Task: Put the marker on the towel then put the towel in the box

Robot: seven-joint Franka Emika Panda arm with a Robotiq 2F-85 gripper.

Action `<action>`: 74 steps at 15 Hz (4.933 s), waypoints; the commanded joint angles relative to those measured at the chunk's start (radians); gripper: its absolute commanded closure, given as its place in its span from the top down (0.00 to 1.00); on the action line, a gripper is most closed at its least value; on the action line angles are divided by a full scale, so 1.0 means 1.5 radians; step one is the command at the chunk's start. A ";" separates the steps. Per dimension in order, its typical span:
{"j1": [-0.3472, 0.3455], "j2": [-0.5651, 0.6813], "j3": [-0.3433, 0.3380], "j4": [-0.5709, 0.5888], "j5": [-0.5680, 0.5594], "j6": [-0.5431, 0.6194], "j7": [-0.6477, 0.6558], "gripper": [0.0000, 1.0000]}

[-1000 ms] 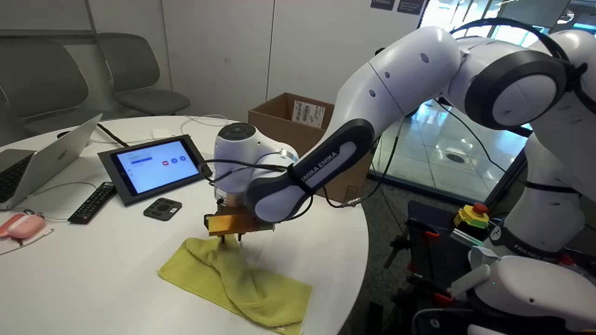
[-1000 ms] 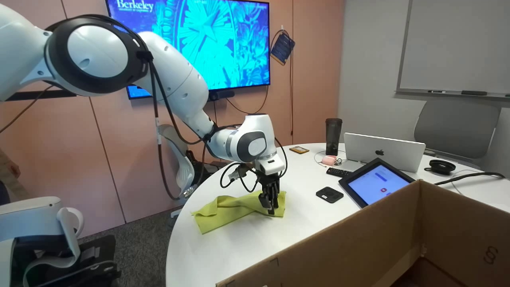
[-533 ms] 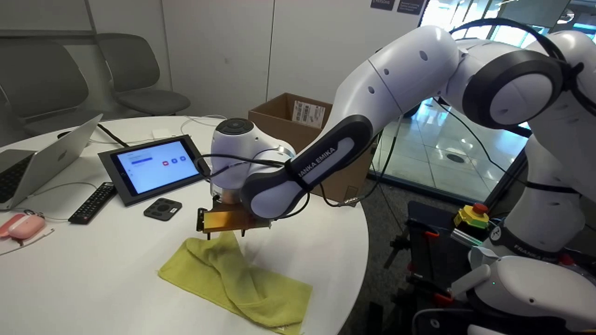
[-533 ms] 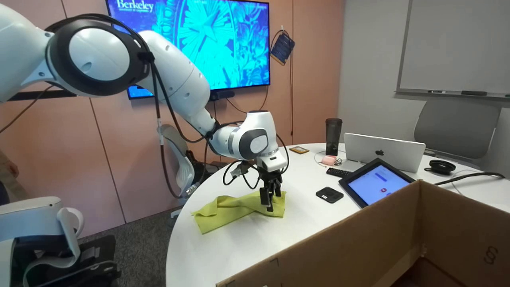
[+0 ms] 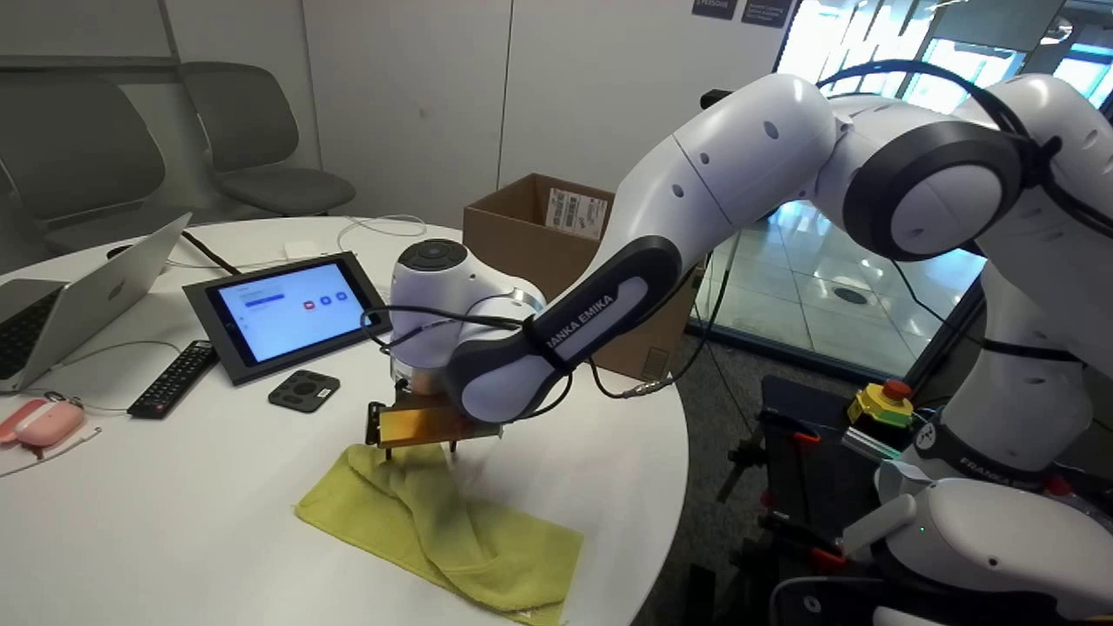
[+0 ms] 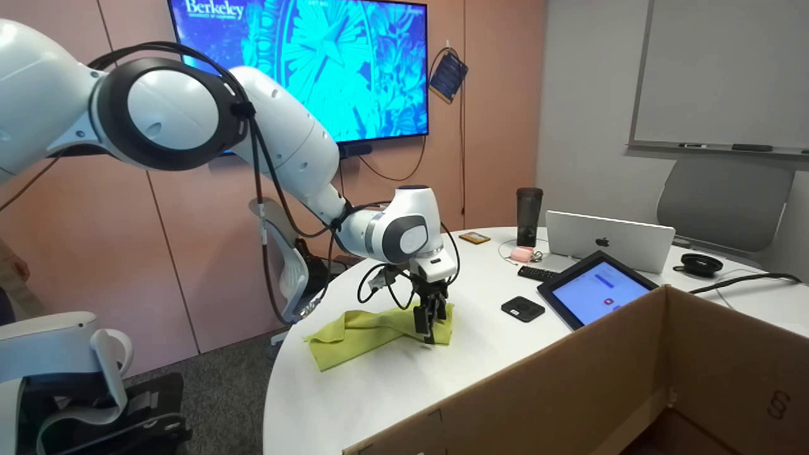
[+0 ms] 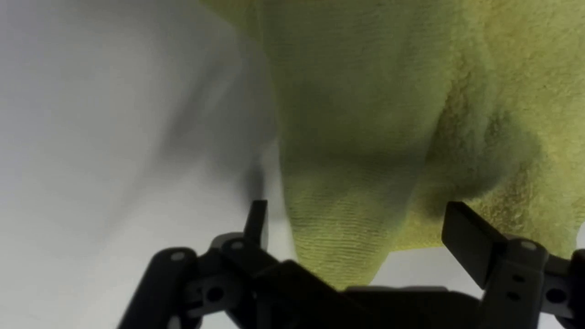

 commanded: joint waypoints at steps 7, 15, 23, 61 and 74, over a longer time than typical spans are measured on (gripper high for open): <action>-0.004 0.020 -0.001 0.052 0.004 -0.024 -0.014 0.28; 0.003 0.004 0.003 0.044 0.001 -0.025 -0.019 0.01; 0.044 -0.053 0.005 0.015 -0.015 -0.012 -0.040 0.01; -0.096 -0.176 0.229 -0.202 0.035 -0.083 -0.788 1.00; -0.130 -0.354 0.209 -0.491 0.080 -0.035 -0.869 1.00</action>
